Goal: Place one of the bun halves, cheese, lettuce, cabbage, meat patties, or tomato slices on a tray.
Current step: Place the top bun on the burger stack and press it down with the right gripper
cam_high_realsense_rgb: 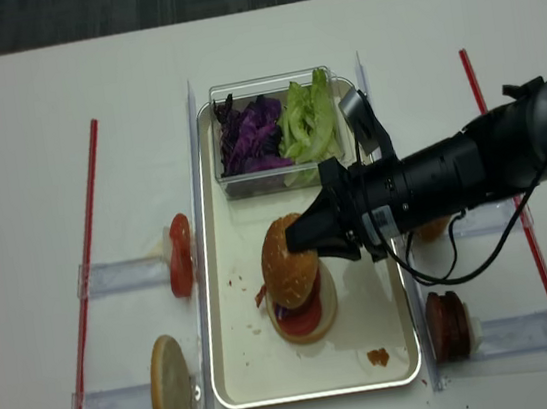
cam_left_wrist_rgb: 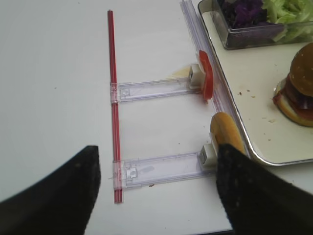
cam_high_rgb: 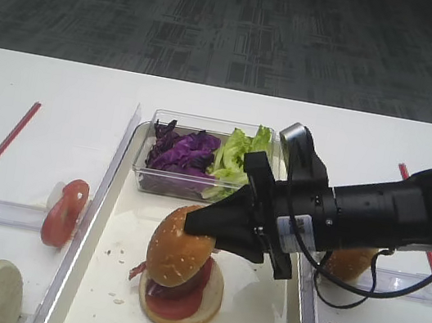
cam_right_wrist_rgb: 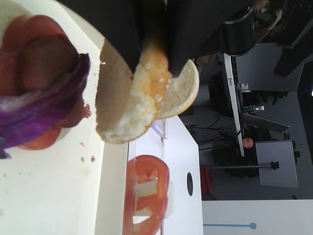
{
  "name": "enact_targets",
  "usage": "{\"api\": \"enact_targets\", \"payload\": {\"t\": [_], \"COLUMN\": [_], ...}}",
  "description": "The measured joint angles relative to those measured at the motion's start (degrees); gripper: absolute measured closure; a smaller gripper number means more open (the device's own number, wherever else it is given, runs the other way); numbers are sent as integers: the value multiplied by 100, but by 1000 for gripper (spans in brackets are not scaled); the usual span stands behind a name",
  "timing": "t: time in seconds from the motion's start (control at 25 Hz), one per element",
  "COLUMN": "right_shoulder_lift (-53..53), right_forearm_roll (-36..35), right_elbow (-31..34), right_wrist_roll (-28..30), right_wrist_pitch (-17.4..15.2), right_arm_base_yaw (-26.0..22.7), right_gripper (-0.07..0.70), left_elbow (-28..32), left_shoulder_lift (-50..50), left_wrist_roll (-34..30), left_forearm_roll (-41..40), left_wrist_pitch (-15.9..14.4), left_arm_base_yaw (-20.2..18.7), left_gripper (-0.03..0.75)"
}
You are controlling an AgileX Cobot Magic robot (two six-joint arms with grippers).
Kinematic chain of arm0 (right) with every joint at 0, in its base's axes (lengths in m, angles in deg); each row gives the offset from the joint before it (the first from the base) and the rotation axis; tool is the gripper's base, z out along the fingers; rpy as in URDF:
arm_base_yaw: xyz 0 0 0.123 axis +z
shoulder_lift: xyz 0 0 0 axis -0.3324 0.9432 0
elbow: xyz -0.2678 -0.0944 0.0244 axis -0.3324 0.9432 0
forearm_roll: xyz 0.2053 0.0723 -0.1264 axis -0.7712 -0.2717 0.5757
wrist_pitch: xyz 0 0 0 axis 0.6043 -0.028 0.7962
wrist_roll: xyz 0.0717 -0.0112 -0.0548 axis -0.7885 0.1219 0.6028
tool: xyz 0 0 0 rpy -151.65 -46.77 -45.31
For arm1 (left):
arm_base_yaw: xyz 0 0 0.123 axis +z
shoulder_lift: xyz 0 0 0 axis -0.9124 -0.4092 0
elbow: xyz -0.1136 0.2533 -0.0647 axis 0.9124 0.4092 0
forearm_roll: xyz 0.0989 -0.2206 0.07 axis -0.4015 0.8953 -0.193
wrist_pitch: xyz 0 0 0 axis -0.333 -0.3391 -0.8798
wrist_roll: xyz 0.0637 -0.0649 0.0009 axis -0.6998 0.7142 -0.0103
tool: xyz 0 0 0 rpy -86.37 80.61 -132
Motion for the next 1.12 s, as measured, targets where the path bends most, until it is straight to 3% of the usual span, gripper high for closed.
{"api": "enact_targets", "payload": {"t": [0.56,0.88,1.12], "right_shoulder_lift": [233,233,233], "right_forearm_roll": [-22,-21,113], "right_elbow": [-10,-10,-10], "right_wrist_roll": [112,112,-61], "right_wrist_pitch": [30,115,130], "right_arm_base_yaw": [0,0,0], "right_gripper": [496,323,282], "left_elbow": [0,0,0], "left_shoulder_lift": [0,0,0], "left_wrist_roll": [0,0,0], "left_forearm_roll": [0,0,0], "left_wrist_pitch": [0,0,0], "left_arm_base_yaw": [0,0,0], "left_gripper": [247,247,247]}}
